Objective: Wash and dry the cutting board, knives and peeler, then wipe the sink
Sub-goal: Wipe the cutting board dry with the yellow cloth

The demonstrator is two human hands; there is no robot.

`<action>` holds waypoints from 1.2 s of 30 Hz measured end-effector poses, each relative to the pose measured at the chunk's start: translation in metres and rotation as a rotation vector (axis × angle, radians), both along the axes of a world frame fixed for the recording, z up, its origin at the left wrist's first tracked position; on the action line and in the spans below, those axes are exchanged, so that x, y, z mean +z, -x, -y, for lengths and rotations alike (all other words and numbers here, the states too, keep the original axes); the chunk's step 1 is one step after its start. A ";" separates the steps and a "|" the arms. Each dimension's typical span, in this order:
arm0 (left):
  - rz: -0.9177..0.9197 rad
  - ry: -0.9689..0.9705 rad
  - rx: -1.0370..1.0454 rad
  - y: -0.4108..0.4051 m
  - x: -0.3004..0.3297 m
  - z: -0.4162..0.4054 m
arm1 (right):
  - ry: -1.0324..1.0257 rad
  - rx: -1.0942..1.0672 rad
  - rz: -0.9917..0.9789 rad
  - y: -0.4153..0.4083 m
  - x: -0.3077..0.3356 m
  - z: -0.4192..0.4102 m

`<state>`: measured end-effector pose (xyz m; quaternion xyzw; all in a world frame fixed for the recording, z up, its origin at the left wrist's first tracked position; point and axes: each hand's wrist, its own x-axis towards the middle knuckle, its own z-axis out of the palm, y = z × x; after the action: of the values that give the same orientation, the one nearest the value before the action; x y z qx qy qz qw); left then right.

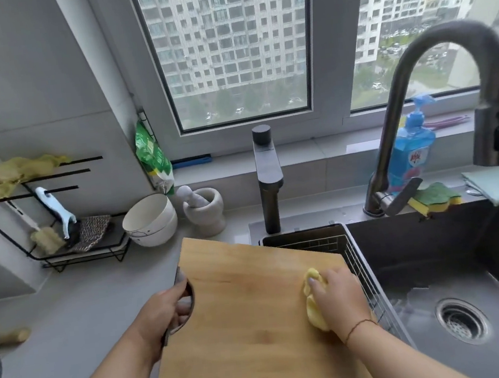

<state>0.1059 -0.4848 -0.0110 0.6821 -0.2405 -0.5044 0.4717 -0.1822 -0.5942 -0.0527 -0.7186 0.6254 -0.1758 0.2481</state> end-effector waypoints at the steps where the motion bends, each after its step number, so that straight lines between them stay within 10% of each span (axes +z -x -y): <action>1: 0.001 0.002 0.028 -0.003 0.002 -0.003 | 0.041 0.013 0.014 0.000 0.006 0.001; 18: -0.053 0.022 0.148 0.077 -0.014 0.022 | 0.248 0.019 0.010 0.013 0.025 0.023; 31: 0.877 -0.381 0.036 0.088 -0.042 0.059 | 0.118 0.034 0.024 0.013 0.001 0.035; 36: 1.070 -0.175 -0.044 0.085 -0.053 0.058 | 0.217 -0.009 0.088 -0.010 0.014 0.041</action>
<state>0.0212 -0.5429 -0.0638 0.8752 -0.4184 -0.1147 0.2141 -0.1723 -0.6350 -0.0386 -0.7299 0.5945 -0.2751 0.1955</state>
